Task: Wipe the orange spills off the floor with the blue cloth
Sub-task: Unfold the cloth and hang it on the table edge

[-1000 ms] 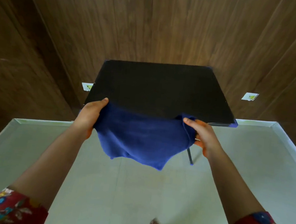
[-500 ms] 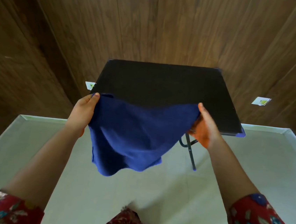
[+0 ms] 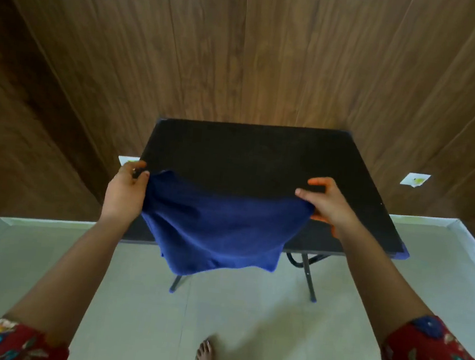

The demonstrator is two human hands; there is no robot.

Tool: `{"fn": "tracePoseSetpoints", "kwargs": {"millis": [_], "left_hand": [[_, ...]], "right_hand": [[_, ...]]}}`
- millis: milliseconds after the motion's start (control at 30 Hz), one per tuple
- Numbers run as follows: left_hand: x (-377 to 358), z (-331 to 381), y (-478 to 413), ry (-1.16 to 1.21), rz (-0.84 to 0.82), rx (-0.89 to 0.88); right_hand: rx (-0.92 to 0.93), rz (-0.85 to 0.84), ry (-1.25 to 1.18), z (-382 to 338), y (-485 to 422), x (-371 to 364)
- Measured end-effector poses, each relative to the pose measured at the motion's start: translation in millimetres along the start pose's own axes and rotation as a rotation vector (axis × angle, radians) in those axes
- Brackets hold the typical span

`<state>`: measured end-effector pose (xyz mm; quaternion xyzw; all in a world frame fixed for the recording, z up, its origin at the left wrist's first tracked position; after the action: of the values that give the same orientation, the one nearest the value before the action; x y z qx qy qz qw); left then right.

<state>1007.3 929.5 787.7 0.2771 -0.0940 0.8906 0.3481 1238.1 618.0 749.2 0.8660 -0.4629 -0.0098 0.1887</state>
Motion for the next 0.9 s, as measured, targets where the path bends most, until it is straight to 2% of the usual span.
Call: {"fn": "tracePoseSetpoints", "kwargs": {"millis": [67, 100, 200, 267, 333, 367, 400, 433, 500, 567, 633, 700, 767, 900], "left_hand": [[4.1, 2.0, -28.1, -0.028, -0.053, -0.025], [2.1, 2.4, -34.5, 0.008, -0.113, -0.043], [-6.0, 7.2, -65.0, 0.099, -0.342, -0.06], [-8.7, 16.2, -83.5, -0.172, -0.462, -0.093], [-5.0, 31.3, -100.5, -0.472, -0.407, -0.199], [-2.9, 40.1, -103.6, -0.536, -0.382, -0.244], [-2.0, 42.4, -111.4, -0.531, -0.405, -0.276], [-3.0, 44.9, -111.3, -0.421, -0.483, -0.259], [-4.6, 50.9, -117.6, -0.003, -0.641, -0.105], [-10.2, 50.6, -125.1, 0.269, -0.627, 0.037], [-26.2, 36.9, -132.2, 0.444, -0.621, 0.111], [-53.2, 11.3, -123.7, 0.466, -0.673, 0.208], [-76.1, -14.3, -113.2, 0.306, -0.716, 0.298], [-94.2, -32.6, -125.0, 0.152, -0.6, 0.358]], "right_hand": [[0.126, -0.035, -0.022, -28.8, -17.0, 0.9], [0.177, -0.064, 0.046, -35.7, -17.3, 3.2], [0.232, -0.005, 0.563, -53.0, -35.3, 10.1], [0.259, 0.084, 0.823, -60.9, -46.5, 11.6], [0.309, 0.112, 0.852, -69.6, -52.9, 14.1], [0.336, 0.103, 0.845, -73.1, -55.5, 15.5], [0.348, 0.057, 0.809, -75.4, -61.1, 16.9], [0.346, -0.02, 0.71, -76.7, -64.5, 19.1], [0.312, -0.207, 0.313, -84.6, -68.6, 22.7], [0.319, -0.275, -0.144, -89.0, -71.3, 23.1], [0.24, -0.276, -0.452, -70.2, -82.4, 14.9], [0.048, -0.268, -0.446, -31.9, -88.5, -5.5], [-0.121, -0.235, -0.328, 0.9, -91.9, -15.5], [-0.29, -0.26, -0.32, 18.2, -99.4, -14.3]]}}
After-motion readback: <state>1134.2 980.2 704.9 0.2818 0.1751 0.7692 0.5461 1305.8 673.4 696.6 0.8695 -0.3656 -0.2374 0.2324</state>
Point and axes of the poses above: each hand's wrist, its own y-axis away from the middle knuckle, its own x-axis out of the back of the hand, z = x × y, the point moved 6 cm from there along -y, towards the middle knuckle, and after that the axes turned 10 degrees about -z, right-handed, at the moved point
